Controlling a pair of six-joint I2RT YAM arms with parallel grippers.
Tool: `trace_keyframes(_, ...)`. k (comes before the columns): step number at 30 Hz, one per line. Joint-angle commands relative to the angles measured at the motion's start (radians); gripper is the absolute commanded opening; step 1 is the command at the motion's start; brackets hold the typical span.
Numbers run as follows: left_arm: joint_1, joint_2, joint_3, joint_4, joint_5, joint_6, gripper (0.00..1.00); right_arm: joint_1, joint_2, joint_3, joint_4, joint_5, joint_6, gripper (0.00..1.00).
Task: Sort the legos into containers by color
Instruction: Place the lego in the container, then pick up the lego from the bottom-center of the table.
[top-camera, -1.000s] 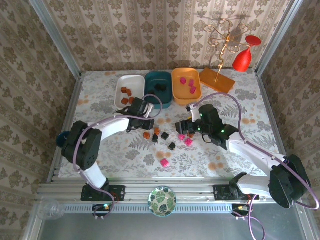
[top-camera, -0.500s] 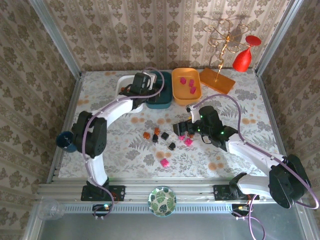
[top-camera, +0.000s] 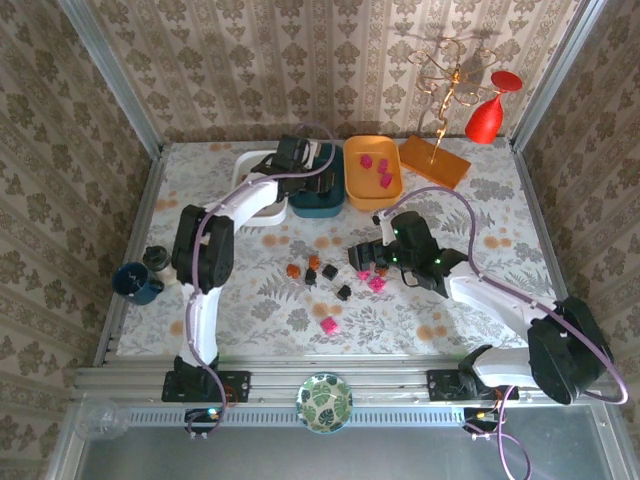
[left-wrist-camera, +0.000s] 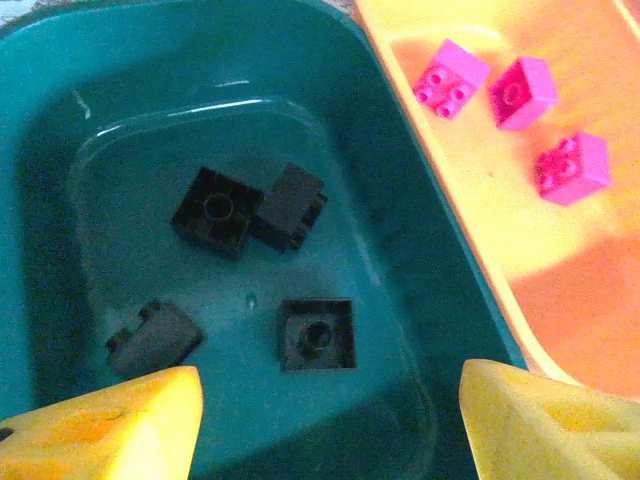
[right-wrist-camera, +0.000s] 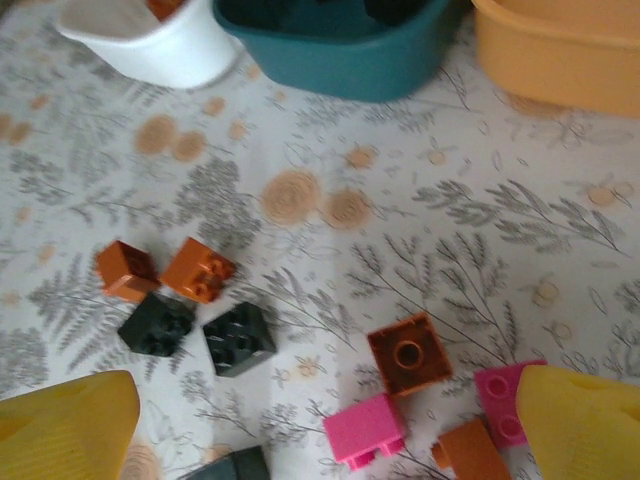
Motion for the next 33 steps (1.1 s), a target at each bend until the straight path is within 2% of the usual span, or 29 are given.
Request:
trace_keyframes(1, 0.000, -0.207, -0.141, 0.041, 0.016, -0.003, 0.73, 0.032, 0.028, 0.065, -0.138, 0.108, 0.020, 0.96)
trace_keyframes(8, -0.008, -0.614, -0.668, 0.186, 0.060, -0.057, 0.77, 0.157, 0.015, 0.037, -0.300, 0.261, 0.074, 0.85)
trace_keyframes(12, -0.012, -0.778, -0.849, 0.175, 0.053, -0.073, 0.77, 0.199, -0.007, -0.002, -0.350, 0.317, 0.099, 0.79)
trace_keyframes(14, -0.018, -0.848, -0.922, 0.178, 0.049, -0.084, 0.77, 0.254, -0.020, -0.020, -0.336, 0.286, 0.083, 0.79)
trace_keyframes(17, -0.020, -0.915, -0.996, 0.158, 0.023, -0.077, 0.78, 0.347, -0.019, -0.027, -0.303, 0.199, 0.073, 0.80)
trace_keyframes(20, -0.003, -0.952, -1.048, 0.135, -0.006, -0.067, 0.79, 0.435, 0.010, -0.023, -0.265, 0.177, 0.077, 0.82)
trace_keyframes(23, 0.023, -0.986, -1.098, 0.150, 0.033, -0.071, 0.80, 0.498, 0.084, 0.011, -0.239, 0.171, 0.099, 0.82)
trace_keyframes(26, 0.071, -1.033, -1.142, 0.162, 0.126, -0.068, 0.81, 0.549, 0.194, 0.056, -0.232, 0.196, 0.119, 0.78)
trace_keyframes(33, 0.087, -1.208, -1.207, 0.012, 0.227, -0.147, 0.82, 0.580, 0.310, 0.105, -0.206, 0.233, 0.168, 0.63)
